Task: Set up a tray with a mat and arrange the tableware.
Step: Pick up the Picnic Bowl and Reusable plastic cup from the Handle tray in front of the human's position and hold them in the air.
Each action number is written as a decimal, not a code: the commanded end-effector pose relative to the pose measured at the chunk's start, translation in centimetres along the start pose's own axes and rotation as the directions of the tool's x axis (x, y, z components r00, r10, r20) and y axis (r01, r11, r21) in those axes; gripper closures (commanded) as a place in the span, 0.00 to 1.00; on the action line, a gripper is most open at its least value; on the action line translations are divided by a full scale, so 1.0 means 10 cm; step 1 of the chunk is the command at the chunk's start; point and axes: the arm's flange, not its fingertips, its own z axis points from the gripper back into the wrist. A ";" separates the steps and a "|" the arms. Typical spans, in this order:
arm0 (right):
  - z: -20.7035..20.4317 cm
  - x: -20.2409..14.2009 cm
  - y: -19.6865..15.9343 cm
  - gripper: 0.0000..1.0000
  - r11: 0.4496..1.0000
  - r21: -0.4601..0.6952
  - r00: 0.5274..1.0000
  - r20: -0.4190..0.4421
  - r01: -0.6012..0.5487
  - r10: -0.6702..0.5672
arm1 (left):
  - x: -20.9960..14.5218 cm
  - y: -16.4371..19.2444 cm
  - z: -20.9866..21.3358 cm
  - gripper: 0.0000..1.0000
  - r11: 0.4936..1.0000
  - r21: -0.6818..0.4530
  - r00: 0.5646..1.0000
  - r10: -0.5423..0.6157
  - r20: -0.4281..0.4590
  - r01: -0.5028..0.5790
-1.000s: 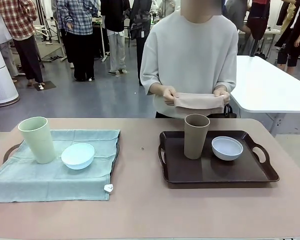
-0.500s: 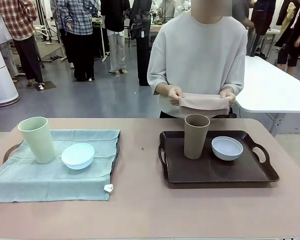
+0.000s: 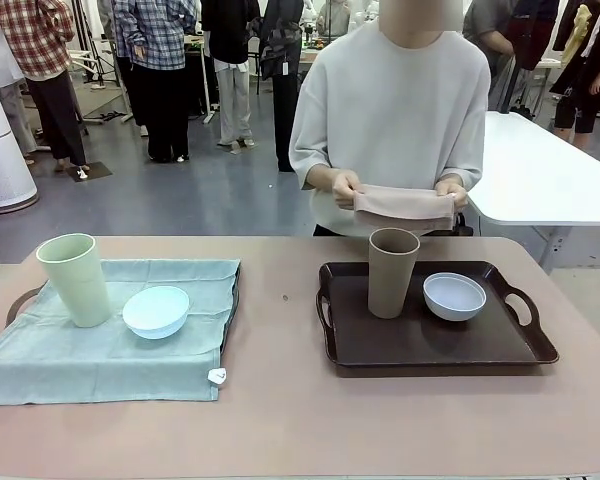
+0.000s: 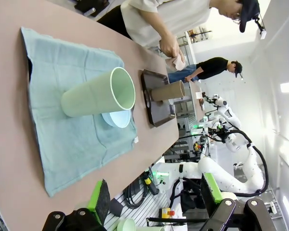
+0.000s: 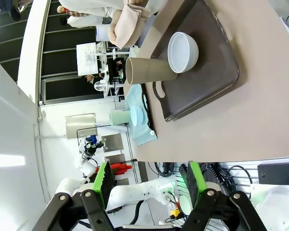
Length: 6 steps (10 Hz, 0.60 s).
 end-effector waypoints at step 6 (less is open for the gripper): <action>0.00 0.01 0.00 0.19 1.000 0.016 1.000 -0.001 -0.012 0.012 | -0.02 0.00 0.01 0.00 1.000 -0.011 1.000 -0.004 0.004 0.004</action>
